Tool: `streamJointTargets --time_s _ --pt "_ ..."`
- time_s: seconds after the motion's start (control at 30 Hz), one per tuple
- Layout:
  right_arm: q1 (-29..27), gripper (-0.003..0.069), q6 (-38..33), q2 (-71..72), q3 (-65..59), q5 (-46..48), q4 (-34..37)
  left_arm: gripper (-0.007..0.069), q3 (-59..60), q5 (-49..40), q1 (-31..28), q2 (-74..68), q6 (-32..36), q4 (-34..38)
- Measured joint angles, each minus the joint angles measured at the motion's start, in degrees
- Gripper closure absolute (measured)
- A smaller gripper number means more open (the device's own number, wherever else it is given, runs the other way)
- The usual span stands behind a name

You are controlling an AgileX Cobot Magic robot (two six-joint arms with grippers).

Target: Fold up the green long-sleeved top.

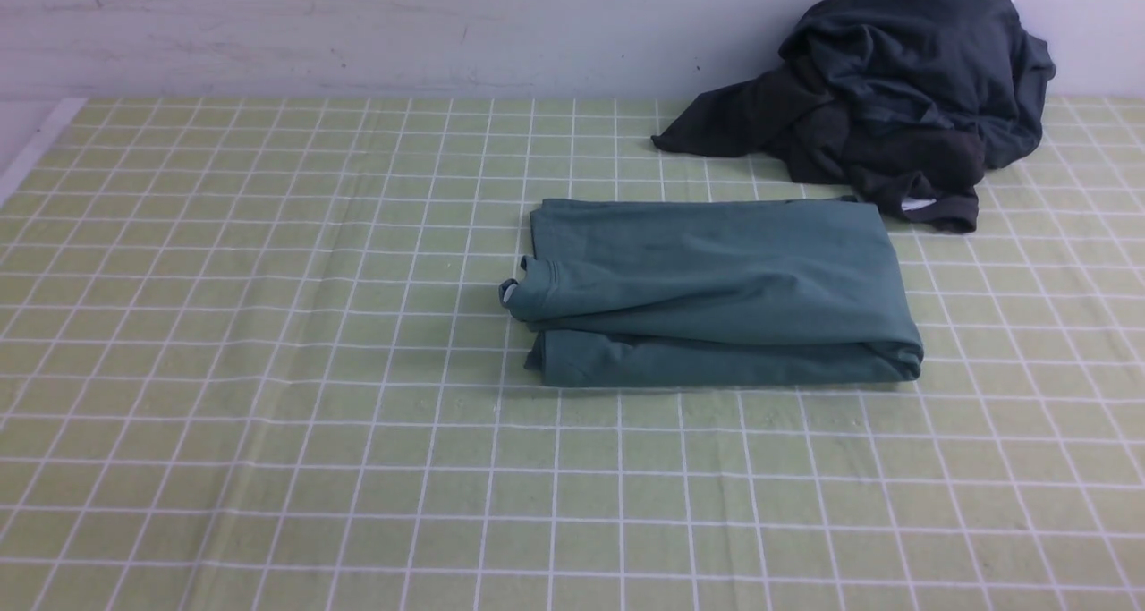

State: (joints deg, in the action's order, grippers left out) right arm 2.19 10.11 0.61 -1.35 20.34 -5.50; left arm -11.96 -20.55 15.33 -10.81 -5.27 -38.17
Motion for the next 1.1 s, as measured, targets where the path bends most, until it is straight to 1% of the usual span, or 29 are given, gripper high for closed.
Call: streamJointTargets --time_s 0.07,0.1,0.17,0.3,0.9,1.1 --pt "0.0 0.0669 -4.06 0.0 0.0 0.0 2.51 0.0627 0.0 0.0 0.0 0.0 0.0 0.0" --pt "0.0 0.0669 -4.41 0.0 0.0 0.0 2.77 0.0627 0.0 0.0 0.0 0.0 0.0 0.0" --pt "-0.06 0.0669 -8.78 0.0 0.0 0.05 4.56 0.0627 0.0 0.0 0.0 0.0 0.0 0.0" --pt "-0.06 0.0669 -10.82 0.0 0.0 0.05 5.0 0.0627 0.0 0.0 0.0 0.0 0.0 0.0" --pt "-0.06 0.0669 -11.19 0.0 0.0 0.05 5.5 0.0627 0.07 0.05 0.0 0.1 0.0 0.0" --pt "-0.06 0.0669 -11.19 0.0 0.0 0.1 5.5 0.0627 4.41 1.12 -0.79 3.26 0.52 2.06"
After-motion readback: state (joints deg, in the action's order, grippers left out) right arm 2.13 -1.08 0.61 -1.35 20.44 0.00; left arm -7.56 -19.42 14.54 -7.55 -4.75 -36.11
